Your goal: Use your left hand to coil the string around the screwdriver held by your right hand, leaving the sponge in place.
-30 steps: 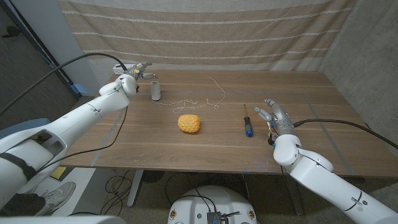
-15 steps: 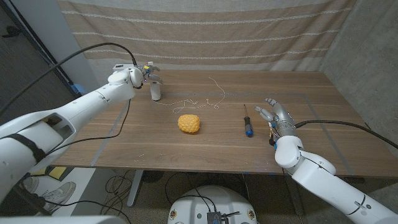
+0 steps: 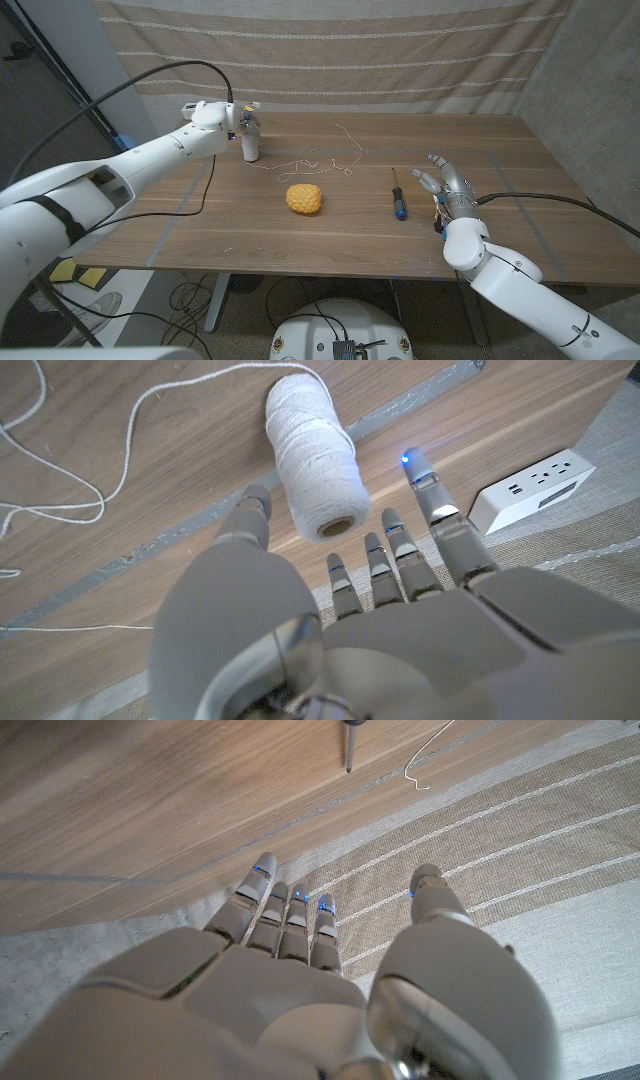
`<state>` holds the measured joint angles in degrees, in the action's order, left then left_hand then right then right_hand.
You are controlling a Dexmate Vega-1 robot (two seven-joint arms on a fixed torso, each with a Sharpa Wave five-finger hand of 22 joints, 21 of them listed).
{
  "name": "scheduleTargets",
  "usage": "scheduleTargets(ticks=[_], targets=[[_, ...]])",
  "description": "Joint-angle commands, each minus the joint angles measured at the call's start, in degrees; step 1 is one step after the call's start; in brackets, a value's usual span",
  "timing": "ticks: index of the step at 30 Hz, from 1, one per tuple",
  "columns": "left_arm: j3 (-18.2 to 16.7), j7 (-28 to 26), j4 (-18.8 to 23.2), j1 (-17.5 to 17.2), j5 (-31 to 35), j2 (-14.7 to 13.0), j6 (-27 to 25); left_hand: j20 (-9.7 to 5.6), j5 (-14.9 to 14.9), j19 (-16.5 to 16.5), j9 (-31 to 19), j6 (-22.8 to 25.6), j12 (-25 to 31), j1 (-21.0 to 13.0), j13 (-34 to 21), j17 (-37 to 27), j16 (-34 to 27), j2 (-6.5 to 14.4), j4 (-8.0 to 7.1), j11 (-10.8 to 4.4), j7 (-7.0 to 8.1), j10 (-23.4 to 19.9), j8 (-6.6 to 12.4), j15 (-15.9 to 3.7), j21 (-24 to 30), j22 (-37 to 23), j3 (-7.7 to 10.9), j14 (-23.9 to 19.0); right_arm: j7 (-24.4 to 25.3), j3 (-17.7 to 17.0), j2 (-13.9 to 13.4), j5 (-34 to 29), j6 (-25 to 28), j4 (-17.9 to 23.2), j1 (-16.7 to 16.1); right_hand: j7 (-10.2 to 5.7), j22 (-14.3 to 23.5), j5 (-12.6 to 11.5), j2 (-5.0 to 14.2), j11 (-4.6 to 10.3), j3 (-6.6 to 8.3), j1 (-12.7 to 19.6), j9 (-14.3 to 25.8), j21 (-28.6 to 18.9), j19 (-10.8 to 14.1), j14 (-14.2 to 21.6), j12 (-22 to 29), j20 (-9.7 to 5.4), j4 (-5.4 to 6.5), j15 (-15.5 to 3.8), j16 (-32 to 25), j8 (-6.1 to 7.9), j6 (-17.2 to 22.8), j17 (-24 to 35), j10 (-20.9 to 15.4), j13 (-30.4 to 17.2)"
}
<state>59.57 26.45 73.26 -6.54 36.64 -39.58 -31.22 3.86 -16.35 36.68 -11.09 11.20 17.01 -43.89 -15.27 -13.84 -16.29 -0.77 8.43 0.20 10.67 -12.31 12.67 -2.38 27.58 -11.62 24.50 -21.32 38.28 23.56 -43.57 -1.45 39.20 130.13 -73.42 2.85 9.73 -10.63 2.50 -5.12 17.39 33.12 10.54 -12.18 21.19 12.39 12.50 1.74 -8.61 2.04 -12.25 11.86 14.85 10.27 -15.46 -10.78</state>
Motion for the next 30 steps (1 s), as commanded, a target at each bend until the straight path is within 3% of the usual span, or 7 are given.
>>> scheduleTargets(ticks=[1, 8, 15, 17, 21, 24, 30], targets=[[3.66, 5.93, 1.09, 1.36, 7.91, 1.11, -3.31, -1.37, 0.01, 3.16, -0.28, 2.74, 1.18, -2.56, -1.0, -1.43, -1.92, 2.04, -0.15, -0.18, -0.74, -1.95, 0.84, -0.85, 1.57, -0.3, -0.06, -2.57, -0.61, -0.55, 0.06, -0.42, -1.02, -0.31, -0.31, -0.22, 0.23, -0.49, 0.27, -0.01, -0.22, 0.32, 0.1, 0.18, 0.18, 0.59, -0.22, -0.25, 0.11, 0.18, 0.0, -0.09, 0.16, 0.28, -0.56, -0.21], [4.72, 6.01, 0.41, 0.92, 11.82, 2.09, -5.26, -7.88, 4.17, 11.68, -0.74, 10.68, 5.59, -10.93, -4.22, -5.29, -9.24, 7.6, 1.46, -1.39, -3.51, -10.03, 2.75, -6.03, 7.29, -0.89, 0.43, -14.97, -0.99, -0.64, -0.04, -0.67, -0.59, -0.03, -0.28, -0.49, 0.23, -0.49, 0.29, 0.01, -0.35, 0.24, 0.11, 0.25, 0.17, 0.61, -0.37, -0.23, 0.21, 0.25, 0.07, -0.28, -0.14, 0.3, -0.43, -0.21], [6.56, 5.13, -1.59, 0.43, 16.19, 3.16, -5.29, -10.87, 5.85, 12.92, -1.02, 16.59, 7.47, -16.27, -6.67, -7.94, -12.1, 8.62, 1.89, -1.92, -5.08, -11.35, 4.28, -7.99, 10.18, -1.09, 1.11, -21.29, -1.42, -1.06, -0.44, -0.65, -0.59, 0.34, -0.63, -0.8, 0.23, -0.46, 0.5, -0.23, -0.48, 0.0, 0.12, 0.29, 0.22, 1.01, -0.43, -0.04, 0.46, 0.29, -0.04, -0.38, -0.24, 0.37, -0.48, -0.22], [6.37, 4.3, -2.16, 0.01, 16.33, 3.37, -4.84, -12.6, 5.97, 13.13, -1.3, 20.99, 8.89, -18.55, -7.83, -7.58, -11.57, 8.66, 2.04, -2.55, -7.04, -13.14, 5.73, -9.13, 11.53, -1.14, 2.07, -23.58, -1.49, -1.21, -0.57, -0.63, -0.86, 0.44, -0.84, -0.84, 0.23, -0.45, 0.57, -0.19, -0.51, -0.08, 0.13, 0.3, 0.22, 1.06, -0.45, 0.02, 0.54, 0.33, -0.05, -0.38, -0.23, 0.39, -0.49, -0.22], [4.07, -0.52, -1.01, -2.09, 14.84, 2.41, -3.36, -15.42, 5.59, 13.98, -4.83, 34.95, 16.41, -29.15, -12.62, -9.19, -12.66, 8.86, 2.14, -3.06, -12.63, -24.17, 11.43, -10.97, 18.1, -1.81, 3.64, -33.43, -1.76, -1.27, -0.73, -0.68, 0.23, 1.04, -0.97, -0.87, 0.23, -0.45, 0.81, -0.16, -0.53, -0.16, 0.14, 0.28, 0.38, 1.28, -0.45, 0.09, 0.67, 0.33, -0.11, -0.41, -0.22, 0.42, -0.63, -0.23], [1.97, -5.0, 1.02, -4.14, 14.02, 1.33, -3.0, -16.06, 5.75, 15.01, -7.22, 37.97, 19.4, -32.8, -15.58, -10.15, -12.27, 8.16, 1.92, -1.49, -13.39, -27.27, 13.4, -10.75, 21.63, -1.28, 4.18, -38.03, -1.71, -1.01, -0.69, -1.01, 2.08, 1.79, -0.83, -0.86, 0.25, -0.47, 1.25, -0.13, -0.45, 0.08, 0.14, 0.04, 1.24, 2.57, -0.45, 0.7, 0.66, 0.33, -0.49, -0.4, 0.02, 0.44, -0.94, -0.24], [-5.09, -14.01, 6.03, -9.05, 7.57, -1.54, 1.07, -15.92, 6.19, 15.79, -7.35, 39.79, 20.44, -33.87, -16.78, -10.81, -11.99, 7.65, 1.84, -1.48, -14.07, -28.4, 13.9, -10.82, 23.24, -0.9, 4.03, -39.4, -0.73, 2.44, -0.33, -4.33, 11.74, 4.24, 1.48, -0.86, 0.67, -0.46, 1.86, -0.18, -0.78, 0.75, 0.13, -1.33, 5.81, 9.53, 0.42, 2.66, 0.56, -1.07, -2.73, -0.06, 2.0, 0.97, -5.12, -0.41]])
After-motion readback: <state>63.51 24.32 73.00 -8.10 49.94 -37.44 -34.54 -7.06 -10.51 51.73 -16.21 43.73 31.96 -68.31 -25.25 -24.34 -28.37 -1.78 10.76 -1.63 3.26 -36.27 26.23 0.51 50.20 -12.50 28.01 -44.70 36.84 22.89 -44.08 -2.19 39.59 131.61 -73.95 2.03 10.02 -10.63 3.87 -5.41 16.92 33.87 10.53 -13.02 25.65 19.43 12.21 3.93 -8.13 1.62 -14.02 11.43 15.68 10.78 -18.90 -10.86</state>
